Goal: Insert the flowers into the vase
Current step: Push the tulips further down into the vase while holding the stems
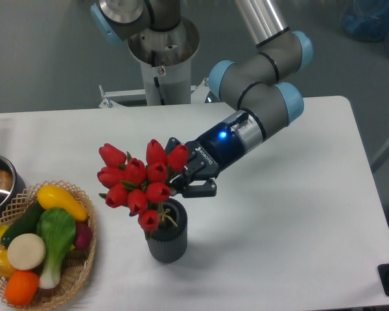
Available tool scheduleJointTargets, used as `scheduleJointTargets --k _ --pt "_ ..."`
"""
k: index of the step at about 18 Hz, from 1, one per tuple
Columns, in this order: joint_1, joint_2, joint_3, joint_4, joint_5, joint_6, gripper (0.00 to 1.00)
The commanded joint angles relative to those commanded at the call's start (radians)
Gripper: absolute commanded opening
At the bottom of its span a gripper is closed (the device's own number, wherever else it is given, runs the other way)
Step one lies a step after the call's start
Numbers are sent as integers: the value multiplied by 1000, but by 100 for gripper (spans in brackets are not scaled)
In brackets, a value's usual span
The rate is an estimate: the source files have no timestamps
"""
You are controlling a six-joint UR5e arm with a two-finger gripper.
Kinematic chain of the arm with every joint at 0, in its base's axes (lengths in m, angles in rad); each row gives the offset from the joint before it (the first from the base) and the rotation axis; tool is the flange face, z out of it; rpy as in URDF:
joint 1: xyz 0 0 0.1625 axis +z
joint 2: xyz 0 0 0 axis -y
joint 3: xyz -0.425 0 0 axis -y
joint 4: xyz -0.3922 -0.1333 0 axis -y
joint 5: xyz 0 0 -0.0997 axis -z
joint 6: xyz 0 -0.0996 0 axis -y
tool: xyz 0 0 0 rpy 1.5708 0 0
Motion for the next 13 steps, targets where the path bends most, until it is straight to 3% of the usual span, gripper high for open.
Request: scheduleJointTargets --k 13 --pt "8 -34 -37 0 0 75 19"
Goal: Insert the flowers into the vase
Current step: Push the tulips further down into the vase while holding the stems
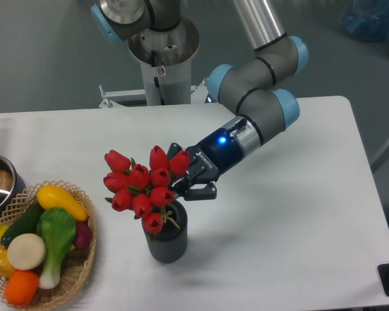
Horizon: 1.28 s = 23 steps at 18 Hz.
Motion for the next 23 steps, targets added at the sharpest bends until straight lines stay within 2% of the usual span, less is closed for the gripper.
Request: scheduleJointTargets --k 23 --pt "-2 -37 -31 0 6 94 20"
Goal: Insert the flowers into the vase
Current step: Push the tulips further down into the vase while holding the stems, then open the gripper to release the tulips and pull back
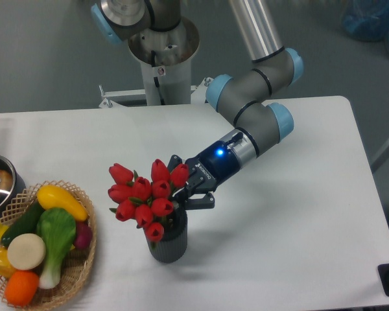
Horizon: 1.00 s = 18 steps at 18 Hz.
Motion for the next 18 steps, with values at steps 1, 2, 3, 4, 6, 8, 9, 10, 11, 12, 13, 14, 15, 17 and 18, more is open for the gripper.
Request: scheduleJointTargets --k 1,2,3,4,6,8,9,10,11,12,13,14,15,17,18 --pt "0 -8 3 0 0 5 20" --pt "0 -14 5 0 0 12 20" --pt "2 -15 6 0 0 17 20" --pt "3 -15 6 0 0 17 21" --pt "3 -15 6 0 0 17 23" --pt "5 -18 6 0 0 17 24" --pt "5 -20 6 0 0 17 25" --pt "6 -20 6 0 0 18 27" --pt "6 -20 6 0 0 20 30" --pt "11 -20 6 0 0 25 41" --pt "15 -20 5 0 0 40 48" --pt "21 -21 3 0 0 54 50" --pt "25 -22 2 0 -2 58 54" --pt "26 -20 2 0 -2 58 63" --pt "26 -20 0 0 -2 58 66"
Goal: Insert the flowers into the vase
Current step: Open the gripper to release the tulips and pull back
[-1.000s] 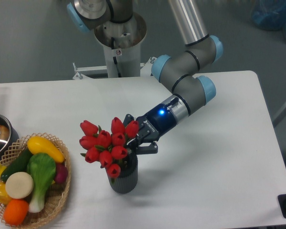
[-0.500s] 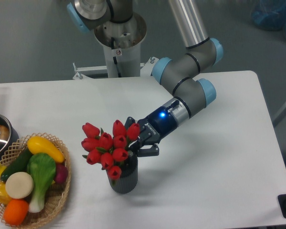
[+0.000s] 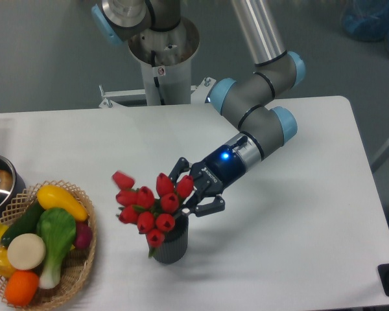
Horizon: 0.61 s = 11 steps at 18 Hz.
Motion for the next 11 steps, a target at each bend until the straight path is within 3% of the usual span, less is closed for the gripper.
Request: scheduleJointTargets --k 4,9,11 --pt "12 6 0 2 0 11 100" --pt "21 18 8 2 29 20 100" --pt "32 54 9 0 125 23 100"
